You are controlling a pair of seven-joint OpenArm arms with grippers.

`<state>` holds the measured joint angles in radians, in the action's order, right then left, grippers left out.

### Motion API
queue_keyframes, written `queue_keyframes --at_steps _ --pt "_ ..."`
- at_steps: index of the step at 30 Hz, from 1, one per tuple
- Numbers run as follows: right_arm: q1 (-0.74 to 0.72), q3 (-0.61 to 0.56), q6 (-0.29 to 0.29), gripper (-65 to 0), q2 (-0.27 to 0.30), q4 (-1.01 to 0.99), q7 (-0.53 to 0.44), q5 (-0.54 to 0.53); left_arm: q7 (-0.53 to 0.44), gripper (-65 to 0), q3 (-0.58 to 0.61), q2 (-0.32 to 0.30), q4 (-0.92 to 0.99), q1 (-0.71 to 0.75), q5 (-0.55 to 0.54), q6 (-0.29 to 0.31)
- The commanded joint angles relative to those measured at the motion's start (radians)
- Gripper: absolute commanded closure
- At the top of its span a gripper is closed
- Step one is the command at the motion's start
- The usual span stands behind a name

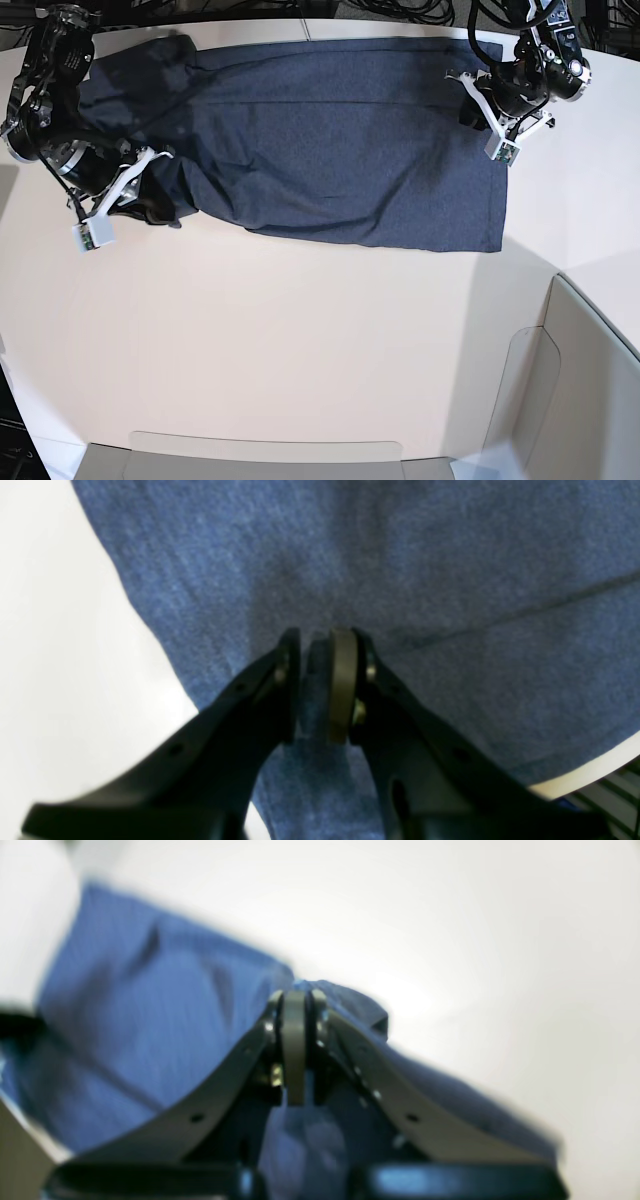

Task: Layout the t-shirt on the table in an organized manner, then fold the t-shirt properly
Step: 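Pull the grasped hem fabric toward the shirt body with the right gripper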

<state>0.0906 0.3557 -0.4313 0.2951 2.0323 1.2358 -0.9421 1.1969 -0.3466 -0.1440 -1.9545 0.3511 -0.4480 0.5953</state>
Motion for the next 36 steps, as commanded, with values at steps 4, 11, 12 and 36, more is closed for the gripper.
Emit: queue_keyframes --at_steps 4,11,12,36 --pt "-0.032 0.035 -0.002 0.0 -0.033 -0.011 -0.014 -0.021 -0.016 -10.3 -0.004 -0.007 -0.013 -0.005 -0.007 -0.001" --pt "-0.025 -0.125 -0.004 0.0 0.031 -0.02 0.074 -0.019 -0.016 -10.3 0.001 -0.009 -0.013 -0.007 -0.007 -0.001" --pt "-0.025 -0.159 -0.004 0.0 0.046 -0.023 0.092 -0.015 -0.016 -10.3 0.001 -0.009 -0.013 -0.007 -0.007 -0.001" --pt "-0.025 -0.274 -0.004 -52.9 0.02 0.012 0.114 0.14 -0.016 -10.3 0.001 -0.015 -0.01 -0.008 -0.007 -0.001"
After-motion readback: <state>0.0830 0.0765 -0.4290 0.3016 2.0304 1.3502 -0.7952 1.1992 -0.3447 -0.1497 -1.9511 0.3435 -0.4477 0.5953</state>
